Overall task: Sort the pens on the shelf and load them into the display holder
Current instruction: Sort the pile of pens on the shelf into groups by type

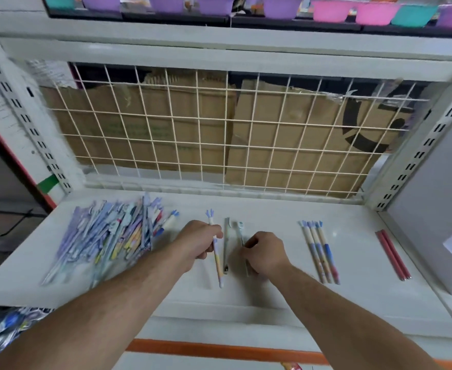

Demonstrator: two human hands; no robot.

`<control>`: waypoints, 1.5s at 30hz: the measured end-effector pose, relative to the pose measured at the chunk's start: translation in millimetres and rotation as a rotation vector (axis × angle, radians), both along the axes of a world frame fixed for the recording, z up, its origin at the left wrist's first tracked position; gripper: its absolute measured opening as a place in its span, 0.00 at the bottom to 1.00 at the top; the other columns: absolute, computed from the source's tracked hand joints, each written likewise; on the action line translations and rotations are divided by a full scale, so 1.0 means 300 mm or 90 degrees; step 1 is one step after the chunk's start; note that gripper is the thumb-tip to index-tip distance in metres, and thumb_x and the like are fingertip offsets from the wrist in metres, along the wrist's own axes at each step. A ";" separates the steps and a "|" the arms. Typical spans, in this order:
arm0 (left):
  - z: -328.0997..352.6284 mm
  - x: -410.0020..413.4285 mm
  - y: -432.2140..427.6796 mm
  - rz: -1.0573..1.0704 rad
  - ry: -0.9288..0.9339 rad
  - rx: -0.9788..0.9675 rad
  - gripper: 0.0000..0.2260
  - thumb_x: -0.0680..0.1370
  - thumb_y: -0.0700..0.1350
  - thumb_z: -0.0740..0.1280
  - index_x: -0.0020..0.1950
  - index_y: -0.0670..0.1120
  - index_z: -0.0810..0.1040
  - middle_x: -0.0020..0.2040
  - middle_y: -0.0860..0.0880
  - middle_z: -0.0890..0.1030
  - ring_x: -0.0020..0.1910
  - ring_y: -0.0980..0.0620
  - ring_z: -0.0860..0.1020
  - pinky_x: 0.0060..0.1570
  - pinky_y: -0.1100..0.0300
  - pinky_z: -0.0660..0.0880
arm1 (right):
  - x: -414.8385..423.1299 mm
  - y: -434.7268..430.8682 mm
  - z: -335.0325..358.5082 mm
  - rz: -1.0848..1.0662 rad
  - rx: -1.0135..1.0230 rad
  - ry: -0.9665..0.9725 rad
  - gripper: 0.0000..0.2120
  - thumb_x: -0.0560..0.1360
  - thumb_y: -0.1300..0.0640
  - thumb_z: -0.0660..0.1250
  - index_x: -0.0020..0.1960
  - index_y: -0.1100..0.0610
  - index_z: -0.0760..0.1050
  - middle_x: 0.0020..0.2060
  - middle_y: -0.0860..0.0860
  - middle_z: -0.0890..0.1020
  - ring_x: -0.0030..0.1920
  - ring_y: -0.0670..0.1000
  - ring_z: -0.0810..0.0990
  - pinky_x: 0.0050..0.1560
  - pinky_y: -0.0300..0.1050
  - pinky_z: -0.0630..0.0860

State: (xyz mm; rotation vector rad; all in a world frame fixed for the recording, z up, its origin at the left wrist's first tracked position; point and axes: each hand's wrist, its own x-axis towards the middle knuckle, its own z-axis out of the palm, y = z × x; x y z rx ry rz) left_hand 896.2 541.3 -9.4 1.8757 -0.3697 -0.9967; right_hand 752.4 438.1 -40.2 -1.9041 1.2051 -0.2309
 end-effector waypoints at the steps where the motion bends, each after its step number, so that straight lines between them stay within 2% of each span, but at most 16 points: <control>1: -0.001 0.017 0.010 -0.009 -0.006 0.005 0.08 0.74 0.40 0.66 0.44 0.35 0.81 0.31 0.43 0.72 0.30 0.48 0.64 0.28 0.60 0.58 | 0.016 0.006 -0.001 -0.006 -0.005 -0.001 0.02 0.72 0.58 0.70 0.43 0.57 0.78 0.34 0.55 0.84 0.34 0.54 0.84 0.37 0.46 0.83; 4: -0.009 0.057 0.030 -0.045 -0.023 0.006 0.07 0.76 0.40 0.67 0.38 0.39 0.75 0.30 0.43 0.72 0.30 0.48 0.65 0.27 0.60 0.58 | 0.052 0.021 -0.001 -0.014 -0.017 -0.014 0.02 0.72 0.59 0.71 0.42 0.55 0.79 0.37 0.55 0.85 0.39 0.57 0.84 0.44 0.50 0.83; 9: -0.019 0.054 0.011 -0.099 -0.024 -0.028 0.08 0.77 0.41 0.67 0.39 0.42 0.74 0.34 0.42 0.78 0.33 0.46 0.72 0.26 0.62 0.62 | 0.049 0.059 0.015 -0.044 -0.038 -0.050 0.07 0.76 0.55 0.69 0.40 0.55 0.80 0.34 0.50 0.83 0.36 0.52 0.82 0.42 0.47 0.81; 11: -0.023 0.033 -0.017 -0.116 -0.049 -0.040 0.09 0.77 0.41 0.68 0.37 0.44 0.73 0.33 0.43 0.78 0.31 0.47 0.74 0.25 0.63 0.63 | 0.027 0.073 0.036 -0.039 -0.005 -0.102 0.08 0.76 0.53 0.69 0.40 0.56 0.80 0.33 0.51 0.83 0.33 0.50 0.80 0.38 0.47 0.80; 14: -0.028 -0.014 -0.066 -0.140 -0.071 -0.063 0.08 0.75 0.43 0.70 0.38 0.45 0.74 0.30 0.50 0.79 0.25 0.54 0.76 0.24 0.66 0.67 | -0.022 0.087 0.076 0.004 0.070 -0.170 0.09 0.75 0.51 0.72 0.42 0.55 0.80 0.31 0.49 0.82 0.27 0.47 0.78 0.28 0.39 0.73; 16: -0.027 -0.048 -0.101 -0.152 -0.082 -0.075 0.09 0.75 0.44 0.71 0.37 0.44 0.75 0.30 0.51 0.80 0.25 0.56 0.77 0.25 0.67 0.69 | -0.058 0.081 0.089 0.013 0.066 -0.178 0.09 0.74 0.51 0.75 0.44 0.56 0.80 0.30 0.47 0.81 0.26 0.46 0.77 0.26 0.36 0.71; 20: -0.020 -0.131 -0.166 -0.182 -0.065 -0.080 0.09 0.75 0.44 0.71 0.37 0.42 0.77 0.31 0.48 0.81 0.27 0.53 0.78 0.32 0.61 0.72 | -0.135 0.029 0.081 -0.019 -0.015 -0.121 0.07 0.73 0.53 0.75 0.44 0.53 0.78 0.32 0.46 0.81 0.29 0.45 0.78 0.31 0.40 0.74; 22: -0.016 -0.172 -0.196 -0.208 -0.080 -0.067 0.10 0.76 0.45 0.68 0.35 0.44 0.78 0.31 0.48 0.79 0.29 0.51 0.77 0.34 0.60 0.70 | -0.170 -0.005 0.075 -0.037 -0.050 -0.077 0.06 0.74 0.53 0.74 0.44 0.50 0.76 0.34 0.46 0.82 0.28 0.43 0.78 0.30 0.38 0.74; 24: -0.019 -0.200 -0.228 -0.241 -0.194 -0.030 0.09 0.74 0.48 0.64 0.34 0.48 0.76 0.31 0.49 0.75 0.31 0.49 0.74 0.36 0.60 0.67 | -0.204 -0.042 0.073 -0.063 -0.096 -0.018 0.04 0.75 0.53 0.71 0.45 0.48 0.76 0.33 0.45 0.82 0.26 0.41 0.78 0.27 0.34 0.73; 25: -0.021 -0.212 -0.240 -0.250 -0.266 -0.009 0.07 0.73 0.50 0.64 0.37 0.50 0.77 0.34 0.50 0.76 0.34 0.49 0.75 0.38 0.60 0.67 | -0.221 -0.062 0.074 -0.074 -0.122 0.016 0.03 0.75 0.53 0.70 0.46 0.49 0.76 0.33 0.44 0.82 0.27 0.41 0.79 0.27 0.35 0.74; 27: -0.025 -0.239 -0.254 -0.251 -0.375 0.029 0.07 0.75 0.53 0.66 0.49 0.53 0.80 0.45 0.54 0.81 0.44 0.51 0.79 0.41 0.62 0.70 | -0.252 -0.104 0.075 -0.081 -0.167 0.081 0.02 0.75 0.55 0.68 0.48 0.52 0.77 0.37 0.47 0.83 0.35 0.46 0.82 0.34 0.40 0.77; 29: -0.032 -0.259 -0.262 -0.254 -0.426 0.045 0.09 0.75 0.54 0.67 0.53 0.55 0.79 0.49 0.55 0.81 0.47 0.52 0.80 0.43 0.62 0.73 | -0.276 -0.144 0.077 -0.074 -0.191 0.139 0.02 0.75 0.57 0.66 0.47 0.54 0.76 0.43 0.52 0.83 0.43 0.55 0.83 0.39 0.42 0.76; 32: -0.042 -0.272 -0.274 -0.270 -0.478 0.062 0.09 0.74 0.55 0.67 0.52 0.55 0.79 0.48 0.56 0.81 0.47 0.53 0.80 0.45 0.60 0.76 | -0.298 -0.185 0.070 -0.055 -0.201 0.198 0.02 0.75 0.57 0.64 0.46 0.55 0.74 0.46 0.54 0.82 0.46 0.57 0.82 0.40 0.41 0.74; 37: -0.060 -0.289 -0.300 -0.262 -0.512 0.066 0.08 0.74 0.54 0.67 0.50 0.54 0.79 0.46 0.57 0.80 0.44 0.55 0.77 0.34 0.65 0.67 | -0.310 -0.217 0.051 -0.023 -0.209 0.233 0.06 0.76 0.60 0.62 0.51 0.56 0.75 0.48 0.55 0.82 0.48 0.58 0.82 0.43 0.45 0.78; 42: -0.080 -0.301 -0.310 -0.273 -0.534 0.054 0.09 0.75 0.52 0.68 0.53 0.51 0.79 0.48 0.54 0.81 0.50 0.52 0.78 0.48 0.60 0.74 | -0.323 -0.232 0.051 -0.010 -0.228 0.222 0.08 0.78 0.58 0.61 0.55 0.57 0.74 0.51 0.56 0.82 0.51 0.58 0.82 0.47 0.46 0.78; 45: -0.083 -0.297 -0.298 -0.284 -0.585 0.067 0.10 0.76 0.53 0.66 0.56 0.52 0.78 0.49 0.55 0.77 0.53 0.52 0.78 0.47 0.61 0.70 | -0.319 -0.219 0.055 0.021 -0.264 0.206 0.11 0.78 0.53 0.61 0.57 0.57 0.74 0.51 0.54 0.82 0.48 0.58 0.82 0.42 0.43 0.74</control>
